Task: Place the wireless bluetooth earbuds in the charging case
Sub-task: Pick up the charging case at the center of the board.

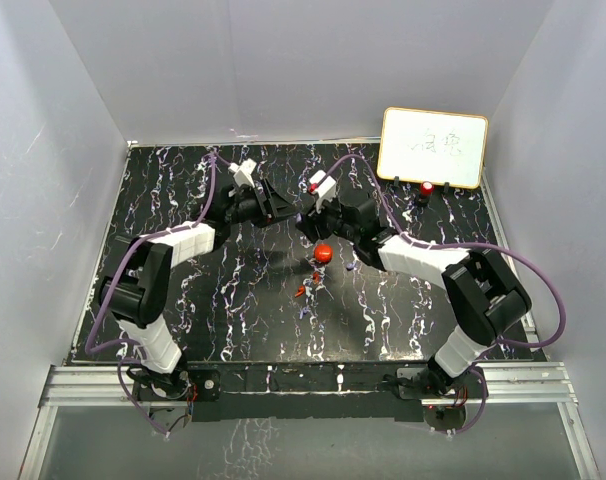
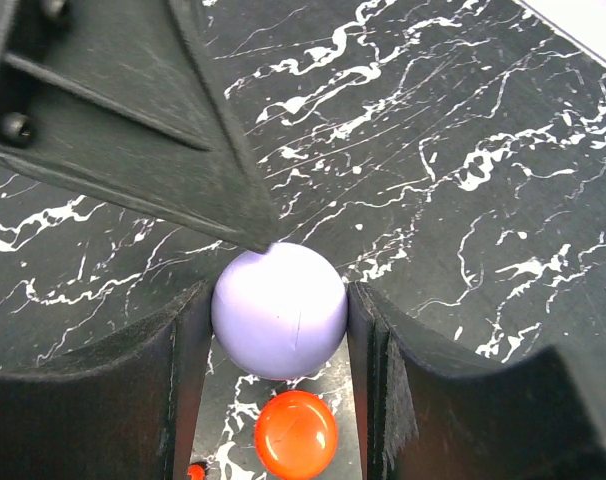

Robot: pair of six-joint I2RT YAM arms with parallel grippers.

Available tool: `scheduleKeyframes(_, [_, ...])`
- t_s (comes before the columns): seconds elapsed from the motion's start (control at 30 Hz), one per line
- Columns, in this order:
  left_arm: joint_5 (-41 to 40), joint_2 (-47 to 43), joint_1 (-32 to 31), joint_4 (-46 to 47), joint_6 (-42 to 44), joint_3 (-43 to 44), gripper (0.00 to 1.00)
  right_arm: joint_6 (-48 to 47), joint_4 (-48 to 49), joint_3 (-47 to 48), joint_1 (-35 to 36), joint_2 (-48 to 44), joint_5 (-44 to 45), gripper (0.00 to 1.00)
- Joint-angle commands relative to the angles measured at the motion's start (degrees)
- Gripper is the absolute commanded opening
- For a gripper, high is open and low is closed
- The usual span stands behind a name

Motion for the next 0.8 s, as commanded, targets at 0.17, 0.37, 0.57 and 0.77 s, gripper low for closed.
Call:
scheduleKeyframes(0.17, [0.9,0.9,-2.0,2.8,-1.7,1.0,0.52,-2.7,3.3,-0.2,2.4,-2.5,-0.4,0.24])
scheduleKeyframes(0.37, [1.4,0.2,-2.2,3.3,-1.7,0.0,0.40,-2.4,3.4,0.2,2.5,-2.4,-0.2,0.24])
scheduleKeyframes(0.57, [1.7,-1.5,-2.2,4.9,-2.1,-2.2,0.44,-1.9,3.8,0.2,2.6,-2.2,0.2,0.24])
scheduleKeyframes(0.77, [2.3,-2.8,-2.2,7.5,-3.0,-4.6,0.48,-1.8,4.0,0.1,2.6,-2.3,0.0,0.23])
